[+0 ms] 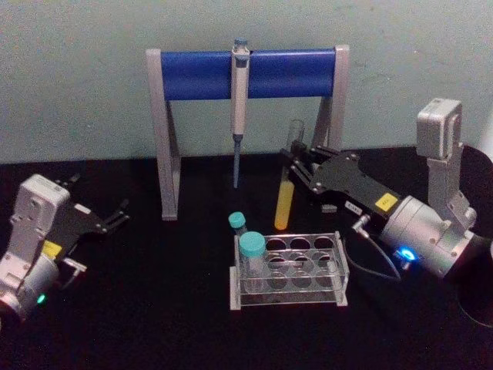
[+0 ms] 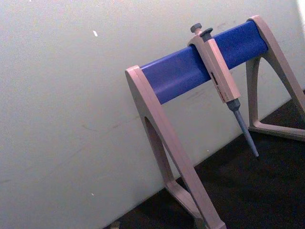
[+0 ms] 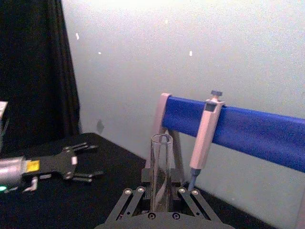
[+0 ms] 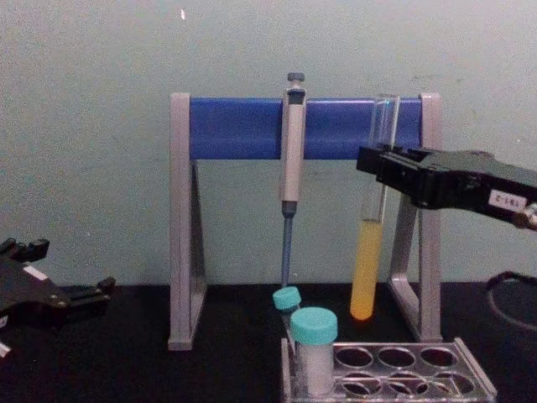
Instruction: Pick up the test tube from the test tube rack, shake it, then place it back into the test tube rack.
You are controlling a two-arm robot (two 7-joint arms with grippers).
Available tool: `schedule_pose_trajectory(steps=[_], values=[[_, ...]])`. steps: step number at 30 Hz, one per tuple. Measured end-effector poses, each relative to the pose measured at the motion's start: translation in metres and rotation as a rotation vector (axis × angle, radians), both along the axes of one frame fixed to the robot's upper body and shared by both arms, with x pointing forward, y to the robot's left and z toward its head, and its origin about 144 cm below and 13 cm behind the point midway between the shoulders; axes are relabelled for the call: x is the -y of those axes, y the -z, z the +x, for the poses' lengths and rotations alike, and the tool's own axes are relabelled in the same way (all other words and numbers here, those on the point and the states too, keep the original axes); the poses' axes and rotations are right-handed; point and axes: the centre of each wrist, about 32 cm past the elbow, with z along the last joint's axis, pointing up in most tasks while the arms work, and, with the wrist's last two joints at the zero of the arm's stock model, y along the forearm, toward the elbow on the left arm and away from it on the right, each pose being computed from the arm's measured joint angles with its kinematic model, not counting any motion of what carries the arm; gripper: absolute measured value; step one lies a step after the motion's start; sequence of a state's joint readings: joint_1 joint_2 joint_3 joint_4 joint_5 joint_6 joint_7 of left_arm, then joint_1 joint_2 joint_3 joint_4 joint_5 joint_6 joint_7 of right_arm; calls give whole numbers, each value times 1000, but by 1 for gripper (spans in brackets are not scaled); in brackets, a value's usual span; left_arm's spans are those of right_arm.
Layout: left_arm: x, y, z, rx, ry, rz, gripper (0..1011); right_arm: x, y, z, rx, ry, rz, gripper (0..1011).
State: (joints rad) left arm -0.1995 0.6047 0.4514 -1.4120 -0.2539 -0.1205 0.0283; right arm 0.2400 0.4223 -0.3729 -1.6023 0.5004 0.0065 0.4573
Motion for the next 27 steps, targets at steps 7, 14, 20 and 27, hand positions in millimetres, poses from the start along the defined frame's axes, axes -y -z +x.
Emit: schedule_pose_trajectory(steps=[7, 14, 20, 27], values=[[0, 0, 0, 0, 0, 0, 1001, 1, -1, 7, 13, 43, -3, 229], [0, 0, 0, 0, 0, 0, 1001, 4, -2, 7, 19, 59, -6, 229], [0, 0, 0, 0, 0, 0, 1001, 4, -2, 7, 23, 60, -9, 229], [0, 0, 0, 0, 0, 0, 1001, 5, -2, 6, 23, 59, -13, 229]])
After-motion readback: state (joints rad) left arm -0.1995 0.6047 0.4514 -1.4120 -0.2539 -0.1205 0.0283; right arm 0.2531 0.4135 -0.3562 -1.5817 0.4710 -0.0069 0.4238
